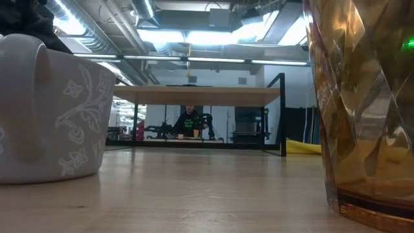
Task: Stack small to large cups/mugs on shelf
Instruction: Put the gray mug on the shelf
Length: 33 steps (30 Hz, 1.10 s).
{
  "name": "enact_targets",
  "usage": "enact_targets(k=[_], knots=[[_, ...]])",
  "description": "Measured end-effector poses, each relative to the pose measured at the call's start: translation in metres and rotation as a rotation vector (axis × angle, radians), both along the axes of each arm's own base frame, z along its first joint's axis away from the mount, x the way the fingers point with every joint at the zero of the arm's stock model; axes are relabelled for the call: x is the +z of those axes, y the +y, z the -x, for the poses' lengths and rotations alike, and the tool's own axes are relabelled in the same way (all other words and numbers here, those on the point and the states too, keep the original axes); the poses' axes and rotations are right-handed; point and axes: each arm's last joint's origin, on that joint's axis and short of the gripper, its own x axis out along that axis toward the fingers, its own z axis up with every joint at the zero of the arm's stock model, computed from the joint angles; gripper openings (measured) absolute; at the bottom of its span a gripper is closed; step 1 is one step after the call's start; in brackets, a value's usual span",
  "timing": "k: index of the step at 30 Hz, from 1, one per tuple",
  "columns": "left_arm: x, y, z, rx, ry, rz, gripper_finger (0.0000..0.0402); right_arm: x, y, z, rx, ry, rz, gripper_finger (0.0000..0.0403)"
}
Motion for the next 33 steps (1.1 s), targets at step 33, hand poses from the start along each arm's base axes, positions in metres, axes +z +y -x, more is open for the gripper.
enact_targets(k=[33], knots=[[-0.0002,0.0016,0.0009,0.058,0.014,-0.024,0.0048,0.0,0.0,0.0,0.001,0.0,0.0,0.0078]])
